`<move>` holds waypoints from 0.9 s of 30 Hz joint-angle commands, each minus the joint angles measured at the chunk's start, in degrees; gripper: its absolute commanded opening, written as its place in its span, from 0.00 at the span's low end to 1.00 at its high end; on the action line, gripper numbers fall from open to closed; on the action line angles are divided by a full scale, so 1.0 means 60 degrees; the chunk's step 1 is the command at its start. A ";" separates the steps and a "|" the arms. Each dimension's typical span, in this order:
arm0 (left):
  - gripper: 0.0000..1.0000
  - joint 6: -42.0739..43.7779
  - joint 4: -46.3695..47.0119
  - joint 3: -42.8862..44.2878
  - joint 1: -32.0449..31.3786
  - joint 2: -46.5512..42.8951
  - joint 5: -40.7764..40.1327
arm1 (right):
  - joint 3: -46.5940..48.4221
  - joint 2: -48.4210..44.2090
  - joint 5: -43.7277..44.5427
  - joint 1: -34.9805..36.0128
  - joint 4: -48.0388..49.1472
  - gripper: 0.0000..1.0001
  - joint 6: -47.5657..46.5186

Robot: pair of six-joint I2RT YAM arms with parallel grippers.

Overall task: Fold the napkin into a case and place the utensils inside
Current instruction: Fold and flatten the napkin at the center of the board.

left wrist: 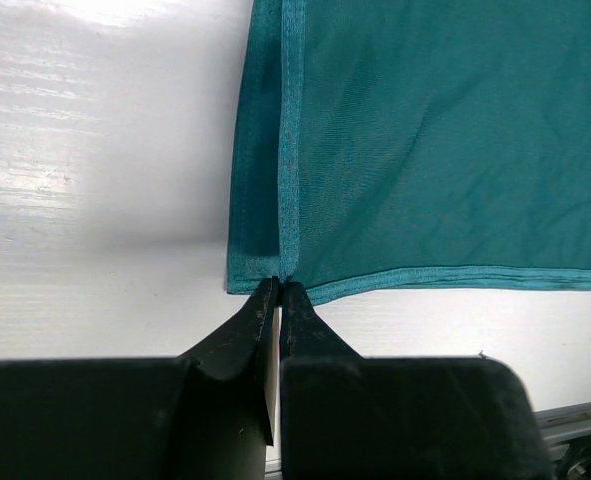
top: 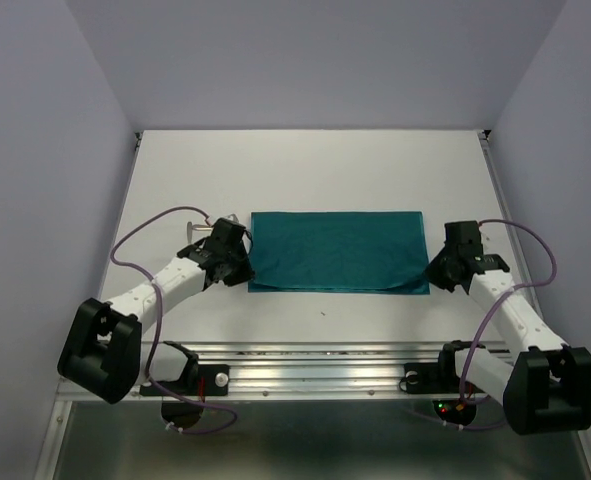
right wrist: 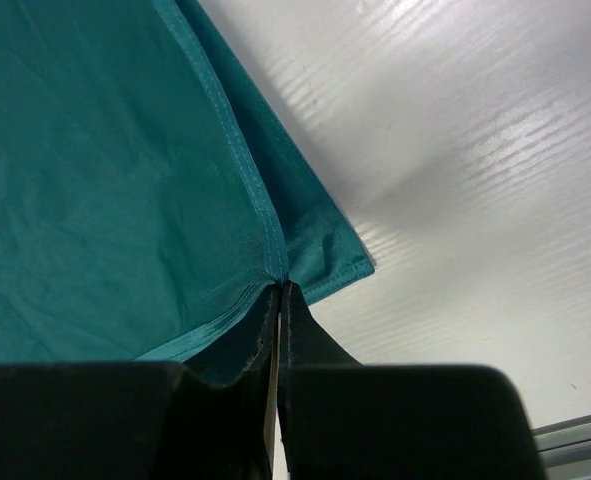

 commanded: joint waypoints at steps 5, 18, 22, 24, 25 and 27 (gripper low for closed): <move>0.00 -0.0134 0.0426 -0.0367 -0.0048 0.0383 0.0050 | -0.0299 0.0205 -0.0098 0.0012 0.0267 0.01 0.0141; 0.48 -0.0003 0.0061 -0.0002 -0.0062 0.0779 -0.0415 | -0.0241 0.0307 0.0238 0.0012 0.0180 0.53 0.0200; 0.72 0.0144 -0.0480 0.0613 -0.0063 0.0531 -0.0856 | 0.0081 0.0117 0.0561 0.0012 0.0033 0.63 0.0055; 0.72 0.0202 -0.0628 0.1124 -0.0063 0.0370 -0.1047 | 0.0490 0.0059 0.0708 0.0012 0.0003 0.62 -0.0078; 0.72 0.0232 -0.0687 0.1272 -0.0063 0.0354 -0.1179 | 0.0796 0.0087 0.0679 0.0012 0.0134 0.59 -0.0209; 0.71 0.0392 -0.0614 0.1829 -0.0063 0.0413 -0.1224 | 0.1105 0.0248 0.0547 0.0012 0.0339 0.55 -0.0312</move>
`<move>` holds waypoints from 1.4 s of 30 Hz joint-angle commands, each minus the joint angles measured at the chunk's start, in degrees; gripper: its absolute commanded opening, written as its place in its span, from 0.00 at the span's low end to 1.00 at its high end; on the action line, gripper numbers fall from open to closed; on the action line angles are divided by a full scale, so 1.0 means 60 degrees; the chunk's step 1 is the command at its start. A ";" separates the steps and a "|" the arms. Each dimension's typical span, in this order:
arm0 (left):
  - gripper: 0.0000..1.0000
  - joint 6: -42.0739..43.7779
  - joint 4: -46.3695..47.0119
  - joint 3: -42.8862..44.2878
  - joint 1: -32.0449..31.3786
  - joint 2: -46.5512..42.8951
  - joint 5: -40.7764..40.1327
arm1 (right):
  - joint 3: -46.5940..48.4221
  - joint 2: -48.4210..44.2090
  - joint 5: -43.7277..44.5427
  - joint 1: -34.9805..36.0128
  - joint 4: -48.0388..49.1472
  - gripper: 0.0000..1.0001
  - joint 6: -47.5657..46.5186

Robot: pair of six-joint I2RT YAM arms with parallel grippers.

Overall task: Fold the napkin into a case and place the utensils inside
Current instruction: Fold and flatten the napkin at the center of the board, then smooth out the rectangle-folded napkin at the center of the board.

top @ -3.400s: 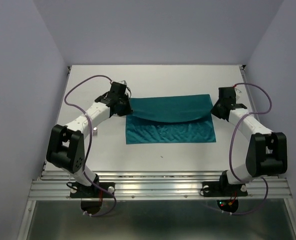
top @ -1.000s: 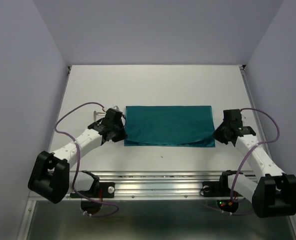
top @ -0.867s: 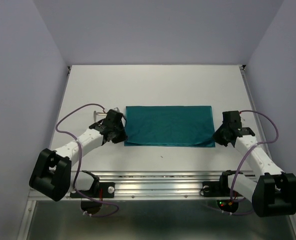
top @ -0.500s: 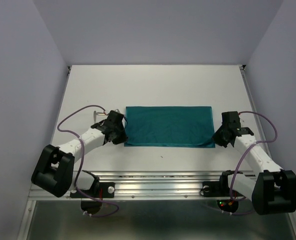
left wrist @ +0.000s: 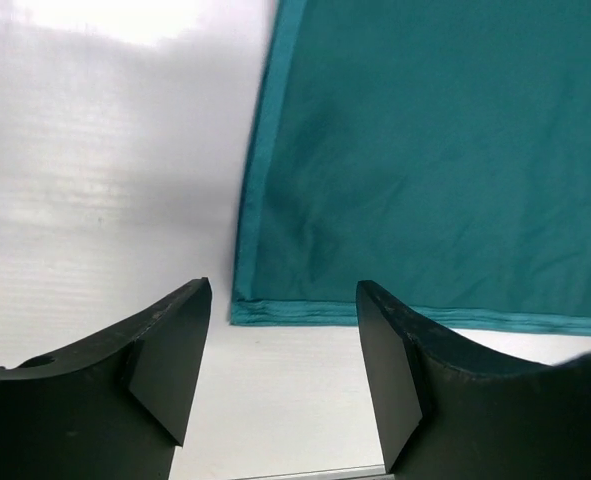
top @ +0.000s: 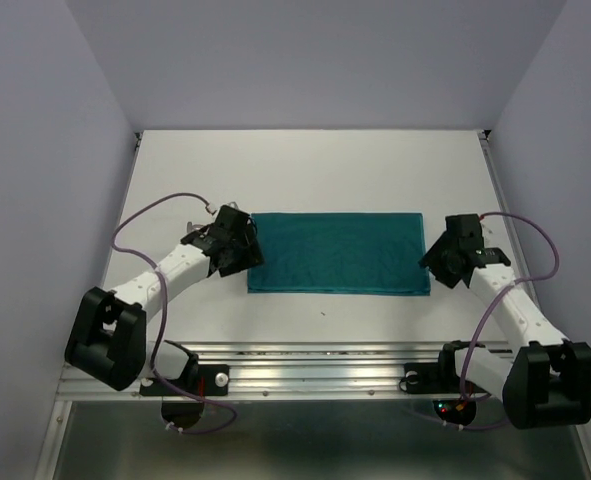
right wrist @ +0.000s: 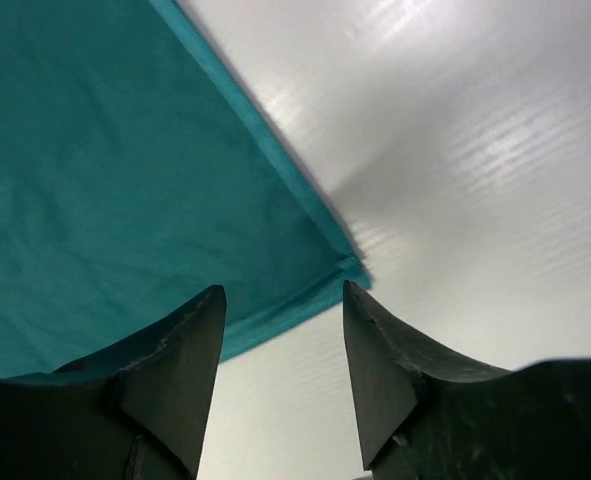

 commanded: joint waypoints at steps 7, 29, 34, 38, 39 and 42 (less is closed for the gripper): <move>0.61 0.0650 0.0565 0.2938 -0.0044 0.1645 -0.0385 | 0.2665 0.2247 -0.0711 0.0596 0.1676 0.30 -0.0711; 0.47 0.0387 0.2264 0.6793 -0.0103 0.6348 0.2368 | 0.8277 0.9089 -0.2937 0.2956 0.2394 0.06 -0.0859; 0.47 0.0356 0.2266 0.7129 -0.0103 0.7168 0.2181 | 0.8556 0.9909 -0.2734 0.2956 0.2424 0.05 -0.0669; 0.46 0.0664 0.1870 0.7277 -0.0088 0.7594 0.1783 | 0.8571 1.0189 -0.2674 0.2956 0.2409 0.05 -0.0697; 0.46 0.0751 0.1870 0.7146 -0.0074 0.7609 0.1725 | 0.8542 1.0160 -0.2660 0.2869 0.2424 0.05 -0.0712; 0.46 0.0840 0.1914 0.6969 -0.0044 0.7653 0.1593 | 0.8337 1.0043 -0.2586 0.2679 0.2424 0.05 -0.0785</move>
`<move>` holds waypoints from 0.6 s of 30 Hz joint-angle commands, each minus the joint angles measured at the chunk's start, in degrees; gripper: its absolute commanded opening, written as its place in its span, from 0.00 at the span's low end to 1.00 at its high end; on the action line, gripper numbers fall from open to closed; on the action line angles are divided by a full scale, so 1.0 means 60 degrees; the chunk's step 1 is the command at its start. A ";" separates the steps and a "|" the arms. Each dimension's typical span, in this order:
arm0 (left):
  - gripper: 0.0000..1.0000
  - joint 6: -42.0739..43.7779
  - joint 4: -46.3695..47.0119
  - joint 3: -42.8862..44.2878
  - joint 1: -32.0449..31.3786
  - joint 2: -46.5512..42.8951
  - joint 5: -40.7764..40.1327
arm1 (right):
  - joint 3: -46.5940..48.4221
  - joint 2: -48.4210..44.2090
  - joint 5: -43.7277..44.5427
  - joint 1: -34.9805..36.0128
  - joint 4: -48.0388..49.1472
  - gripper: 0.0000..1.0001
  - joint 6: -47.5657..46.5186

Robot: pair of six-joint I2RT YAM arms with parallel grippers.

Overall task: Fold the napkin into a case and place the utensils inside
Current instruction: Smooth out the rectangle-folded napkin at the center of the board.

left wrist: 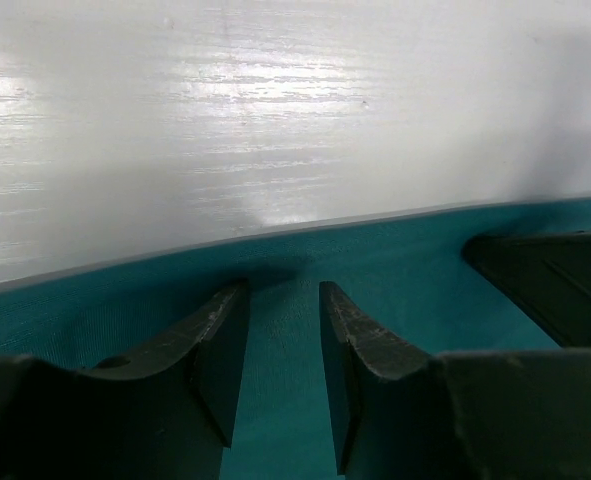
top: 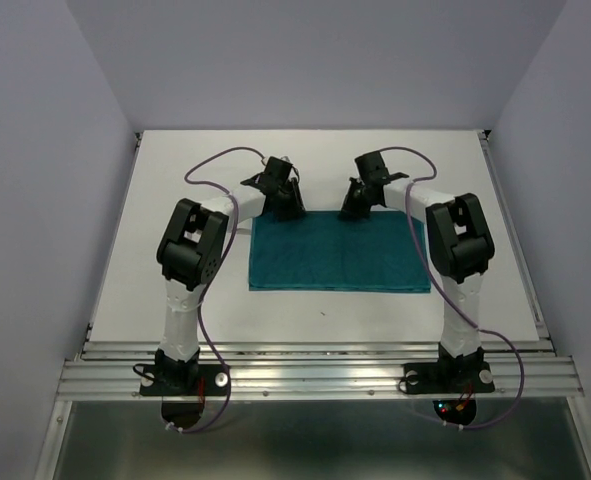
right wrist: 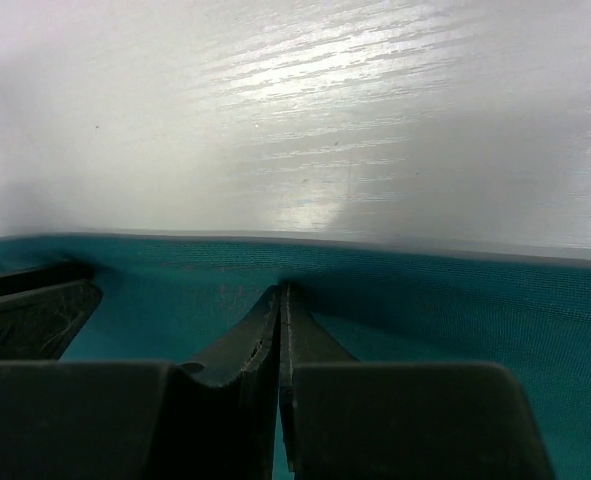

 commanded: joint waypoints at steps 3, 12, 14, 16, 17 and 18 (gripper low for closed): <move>0.46 0.0425 -0.0312 -0.0037 0.0036 0.0244 -0.0357 | -0.0254 -0.0117 0.0390 -0.0507 0.0092 0.05 -0.0225; 0.45 0.0747 -0.0444 0.0183 0.0036 0.0508 -0.0415 | -0.1616 -0.1186 0.0653 -0.2571 0.0209 0.06 -0.0708; 0.45 0.0820 -0.0473 0.0198 0.0036 0.0508 -0.0430 | -0.1923 -0.1348 0.0742 -0.3141 0.0224 0.05 -0.0752; 0.45 0.0835 -0.0517 0.0227 0.0036 0.0508 -0.0474 | -0.2143 -0.1625 0.0859 -0.3509 0.0209 0.05 -0.0738; 0.45 0.0850 -0.0546 0.0242 0.0036 0.0508 -0.0488 | -0.2231 -0.1699 0.0932 -0.3670 0.0224 0.05 -0.0767; 0.45 0.0894 -0.0561 0.0271 0.0036 0.0493 -0.0503 | -0.2406 -0.1773 0.1034 -0.3904 0.0224 0.06 -0.0796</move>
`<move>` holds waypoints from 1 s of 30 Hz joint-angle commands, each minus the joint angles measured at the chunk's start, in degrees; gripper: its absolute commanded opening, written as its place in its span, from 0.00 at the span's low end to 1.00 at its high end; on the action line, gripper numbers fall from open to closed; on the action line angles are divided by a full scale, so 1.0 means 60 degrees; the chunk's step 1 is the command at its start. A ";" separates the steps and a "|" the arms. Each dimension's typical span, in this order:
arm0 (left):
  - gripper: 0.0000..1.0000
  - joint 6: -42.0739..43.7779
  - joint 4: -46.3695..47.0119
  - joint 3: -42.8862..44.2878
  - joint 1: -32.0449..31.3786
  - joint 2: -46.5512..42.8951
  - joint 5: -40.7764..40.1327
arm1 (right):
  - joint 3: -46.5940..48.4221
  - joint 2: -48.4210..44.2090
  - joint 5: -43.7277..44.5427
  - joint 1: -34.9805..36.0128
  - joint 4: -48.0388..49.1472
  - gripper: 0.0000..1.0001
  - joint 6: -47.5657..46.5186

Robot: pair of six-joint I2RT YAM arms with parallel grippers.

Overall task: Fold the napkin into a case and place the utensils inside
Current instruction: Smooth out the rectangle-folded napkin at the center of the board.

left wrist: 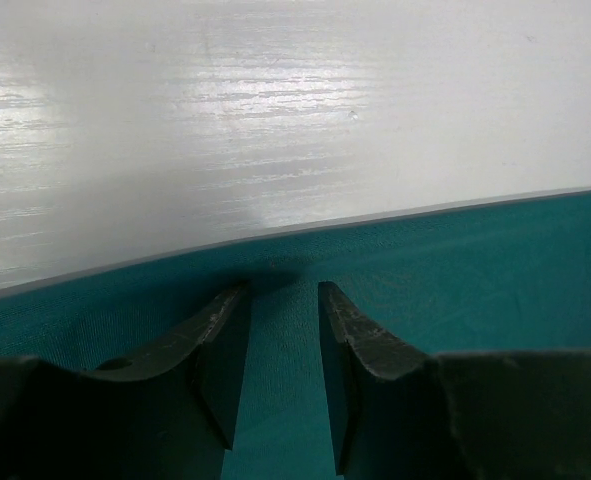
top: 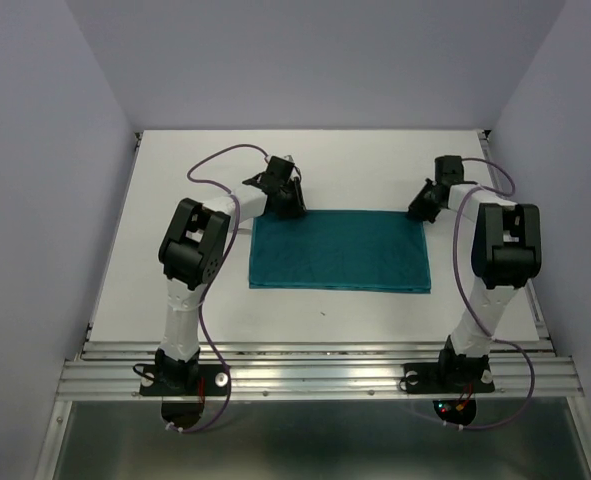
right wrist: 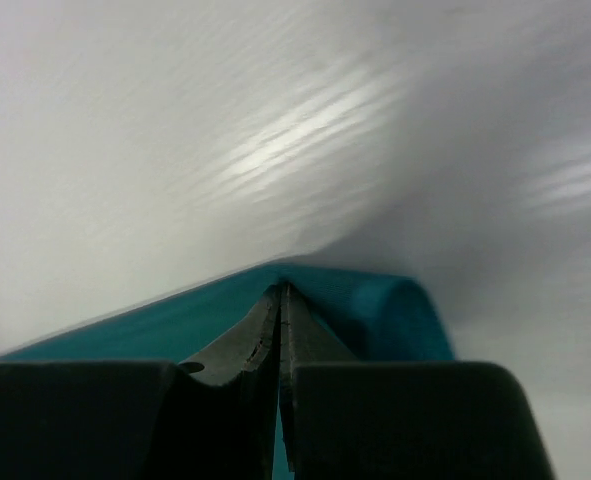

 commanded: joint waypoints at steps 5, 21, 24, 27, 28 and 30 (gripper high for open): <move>0.45 0.0512 -0.0904 0.0312 0.0051 0.0238 -0.0617 | -0.0690 -0.0605 0.0941 -0.0785 -0.0184 0.06 -0.0421; 0.45 0.0863 -0.0905 -0.0991 0.1471 -0.0875 -0.1218 | -0.0880 -0.0458 0.1381 -0.0785 -0.0096 0.06 -0.0509; 0.45 0.0878 -0.0861 -0.1196 0.1706 -0.0905 -0.1218 | -0.0895 -0.0473 0.1512 -0.0785 -0.0096 0.06 -0.0553; 0.45 0.0893 -0.0846 -0.1299 0.1837 -0.0876 -0.1569 | -0.0909 -0.0502 0.1630 -0.0785 -0.0110 0.06 -0.0582; 0.45 0.0922 -0.0832 -0.1314 0.1881 -0.0847 -0.1584 | -0.0909 -0.0502 0.1630 -0.0785 -0.0110 0.06 -0.0582; 0.45 0.0966 -0.0832 -0.1299 0.1896 -0.0832 -0.1599 | -0.0895 -0.0517 0.1586 -0.0785 -0.0096 0.06 -0.0553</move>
